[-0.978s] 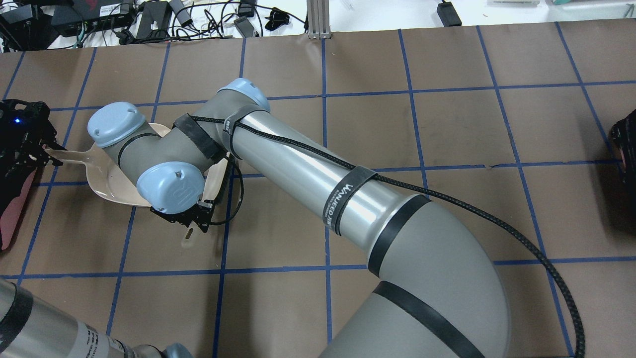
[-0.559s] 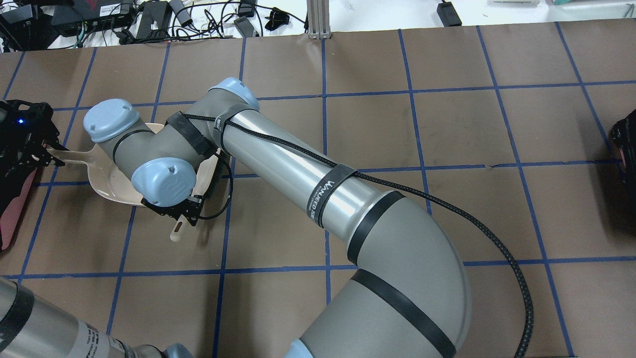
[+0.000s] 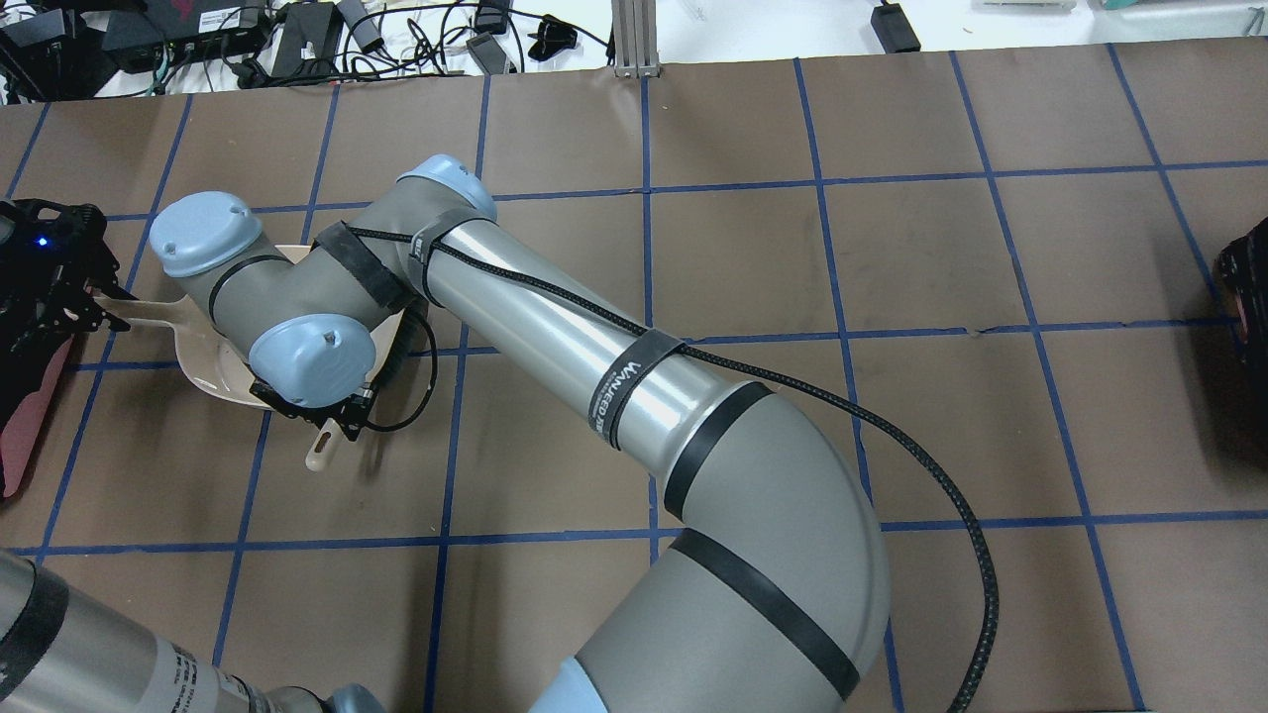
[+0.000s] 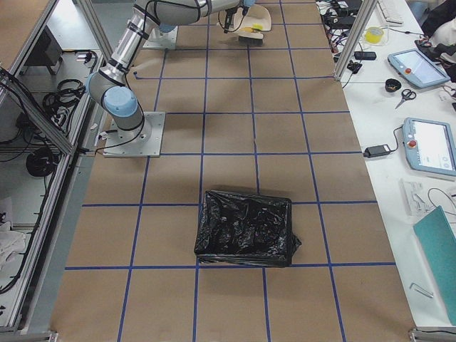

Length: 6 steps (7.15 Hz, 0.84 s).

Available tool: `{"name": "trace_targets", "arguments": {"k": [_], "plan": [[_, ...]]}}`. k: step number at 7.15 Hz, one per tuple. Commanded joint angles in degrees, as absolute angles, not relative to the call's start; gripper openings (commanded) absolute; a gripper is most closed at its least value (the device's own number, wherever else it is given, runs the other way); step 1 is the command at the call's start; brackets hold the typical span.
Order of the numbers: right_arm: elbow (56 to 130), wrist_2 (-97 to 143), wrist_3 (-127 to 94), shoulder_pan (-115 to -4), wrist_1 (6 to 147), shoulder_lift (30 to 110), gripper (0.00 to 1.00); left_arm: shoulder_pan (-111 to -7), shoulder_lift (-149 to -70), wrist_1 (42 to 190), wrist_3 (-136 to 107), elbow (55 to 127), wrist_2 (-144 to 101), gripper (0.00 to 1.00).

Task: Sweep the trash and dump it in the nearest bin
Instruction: 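Sweep the trash pile into the dustpan with the brush in the right gripper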

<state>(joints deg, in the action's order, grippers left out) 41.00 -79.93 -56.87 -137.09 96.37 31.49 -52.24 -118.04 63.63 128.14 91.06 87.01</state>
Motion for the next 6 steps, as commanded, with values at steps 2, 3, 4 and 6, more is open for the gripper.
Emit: {"name": "trace_targets", "arguments": {"k": [2, 3, 4, 6], "plan": [[38.85, -75.95, -58.18, -137.20, 105.17, 29.97, 0.00, -52.56, -118.04, 63.20, 128.06, 91.05, 87.01, 0.00], [38.15, -74.72, -58.44, -137.20, 107.47, 29.80, 0.00, -52.56, -118.04, 63.19, 128.06, 91.05, 87.01, 0.00], [37.10, -74.27, -59.67, -137.20, 109.06, 29.19, 0.00, -52.56, -118.04, 63.19, 128.06, 91.05, 87.01, 0.00], [36.30, -72.61, -61.25, -137.81, 112.99, 28.04, 0.00, -52.65, -118.04, 63.19, 128.06, 91.05, 87.01, 0.00]]}}
